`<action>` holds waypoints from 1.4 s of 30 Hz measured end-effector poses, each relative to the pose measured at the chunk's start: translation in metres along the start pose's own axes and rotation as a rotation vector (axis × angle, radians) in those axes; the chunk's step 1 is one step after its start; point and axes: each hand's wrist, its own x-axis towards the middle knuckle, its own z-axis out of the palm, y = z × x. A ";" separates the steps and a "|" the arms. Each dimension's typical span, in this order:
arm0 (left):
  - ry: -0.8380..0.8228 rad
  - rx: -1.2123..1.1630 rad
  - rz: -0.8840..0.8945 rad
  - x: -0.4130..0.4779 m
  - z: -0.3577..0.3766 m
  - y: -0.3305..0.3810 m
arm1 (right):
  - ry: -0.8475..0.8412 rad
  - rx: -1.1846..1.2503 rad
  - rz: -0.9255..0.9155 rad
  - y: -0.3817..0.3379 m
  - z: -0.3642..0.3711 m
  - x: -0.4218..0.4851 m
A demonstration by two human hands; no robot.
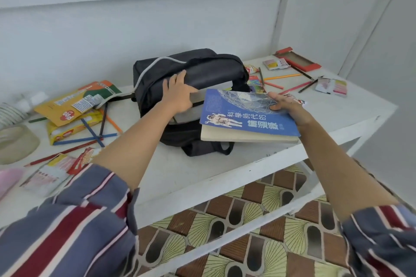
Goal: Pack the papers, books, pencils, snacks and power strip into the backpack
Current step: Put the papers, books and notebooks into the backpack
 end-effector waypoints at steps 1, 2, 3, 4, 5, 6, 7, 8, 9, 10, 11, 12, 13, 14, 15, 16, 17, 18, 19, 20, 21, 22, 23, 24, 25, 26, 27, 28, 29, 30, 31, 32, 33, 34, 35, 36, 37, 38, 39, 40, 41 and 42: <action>-0.002 0.005 0.004 0.003 -0.002 -0.001 | 0.011 0.010 0.000 0.001 0.002 0.001; 0.000 0.005 0.008 0.007 -0.004 -0.002 | 0.022 0.027 -0.001 0.001 0.003 0.003; 0.009 0.000 0.014 0.010 -0.007 -0.004 | 0.030 0.051 -0.002 0.002 0.005 0.006; 0.025 -0.005 0.020 0.013 -0.010 -0.005 | 0.043 0.073 -0.001 0.002 0.006 0.009; 0.045 -0.007 0.026 0.015 -0.013 -0.006 | 0.058 0.095 -0.003 0.003 0.008 0.011; 0.063 -0.008 0.032 0.017 -0.015 -0.007 | 0.074 0.109 -0.006 0.002 0.010 0.013; 0.079 -0.012 0.037 0.019 -0.018 -0.008 | 0.090 0.121 -0.011 0.002 0.013 0.015; 0.092 -0.021 0.040 0.021 -0.020 -0.008 | 0.104 0.132 -0.017 0.002 0.015 0.017; 0.105 -0.035 0.039 0.022 -0.023 -0.009 | 0.118 0.144 -0.022 0.003 0.018 0.020; 0.117 -0.048 0.039 0.023 -0.025 -0.009 | 0.134 0.157 -0.026 0.003 0.020 0.022; 0.126 -0.060 0.037 0.023 -0.026 -0.008 | 0.153 0.171 -0.031 0.003 0.022 0.025; 0.131 -0.069 0.036 0.024 -0.028 -0.008 | 0.176 0.188 -0.035 0.003 0.025 0.028; 0.134 -0.075 0.036 0.024 -0.029 -0.008 | 0.201 0.215 -0.038 0.004 0.027 0.030; 0.136 -0.080 0.039 0.024 -0.029 -0.008 | 0.230 0.250 -0.037 0.004 0.030 0.032; 0.138 -0.085 0.043 0.024 -0.029 -0.008 | 0.260 0.287 -0.036 0.005 0.033 0.035; 0.142 -0.089 0.047 0.025 -0.029 -0.009 | 0.287 0.312 -0.036 0.006 0.036 0.036; 0.144 -0.093 0.051 0.025 -0.029 -0.009 | 0.319 0.329 -0.038 0.007 0.040 0.039; 0.145 -0.098 0.053 0.025 -0.029 -0.010 | 0.350 0.347 -0.041 0.009 0.044 0.040; 0.144 -0.103 0.055 0.025 -0.029 -0.010 | 0.381 0.370 -0.044 0.011 0.048 0.043; 0.142 -0.107 0.059 0.025 -0.029 -0.011 | 0.413 0.401 -0.049 0.012 0.053 0.045; 0.140 -0.109 0.063 0.026 -0.030 -0.011 | 0.449 0.426 -0.058 0.014 0.059 0.047; 0.137 -0.109 0.069 0.026 -0.029 -0.011 | 0.485 0.430 -0.071 0.014 0.066 0.049; 0.133 -0.108 0.076 0.026 -0.029 -0.011 | 0.517 0.418 -0.087 0.016 0.074 0.051; 0.129 -0.105 0.085 0.026 -0.029 -0.012 | 0.543 0.396 -0.107 0.017 0.083 0.054; 0.125 -0.104 0.092 0.026 -0.028 -0.012 | 0.561 0.364 -0.128 0.020 0.094 0.058; 0.122 -0.105 0.096 0.026 -0.028 -0.012 | 0.565 0.323 -0.148 0.022 0.104 0.061; 0.120 -0.107 0.099 0.026 -0.028 -0.013 | 0.567 0.258 -0.167 0.025 0.114 0.065; 0.121 -0.107 0.102 0.026 -0.028 -0.013 | 0.566 0.181 -0.175 0.027 0.124 0.068; 0.120 -0.108 0.106 0.026 -0.028 -0.014 | 0.551 0.100 -0.168 0.027 0.132 0.071; 0.117 -0.108 0.109 0.026 -0.029 -0.015 | 0.511 0.039 -0.149 0.026 0.137 0.074; 0.112 -0.109 0.111 0.027 -0.030 -0.015 | 0.443 -0.003 -0.117 0.025 0.140 0.077; 0.107 -0.109 0.114 0.027 -0.032 -0.016 | 0.356 -0.032 -0.070 0.024 0.139 0.078; 0.100 -0.109 0.116 0.028 -0.032 -0.017 | 0.265 -0.065 -0.011 0.021 0.136 0.077; 0.095 -0.111 0.118 0.028 -0.033 -0.018 | 0.181 -0.120 0.050 0.017 0.132 0.073; 0.091 -0.114 0.119 0.028 -0.033 -0.018 | 0.112 -0.202 0.098 0.012 0.125 0.069; 0.088 -0.117 0.121 0.029 -0.033 -0.018 | 0.060 -0.292 0.120 0.007 0.118 0.063; 0.086 -0.120 0.123 0.029 -0.033 -0.019 | 0.032 -0.381 0.112 0.002 0.110 0.059; 0.086 -0.122 0.124 0.029 -0.033 -0.019 | 0.026 -0.476 0.075 -0.003 0.104 0.055; 0.086 -0.126 0.125 0.029 -0.033 -0.020 | 0.044 -0.595 0.018 -0.006 0.099 0.053; 0.087 -0.129 0.125 0.030 -0.033 -0.020 | 0.077 -0.740 -0.050 -0.008 0.095 0.050; 0.085 -0.132 0.127 0.030 -0.033 -0.021 | 0.115 -0.882 -0.111 -0.007 0.092 0.048; 0.081 -0.137 0.130 0.030 -0.033 -0.021 | 0.149 -0.999 -0.166 -0.004 0.090 0.047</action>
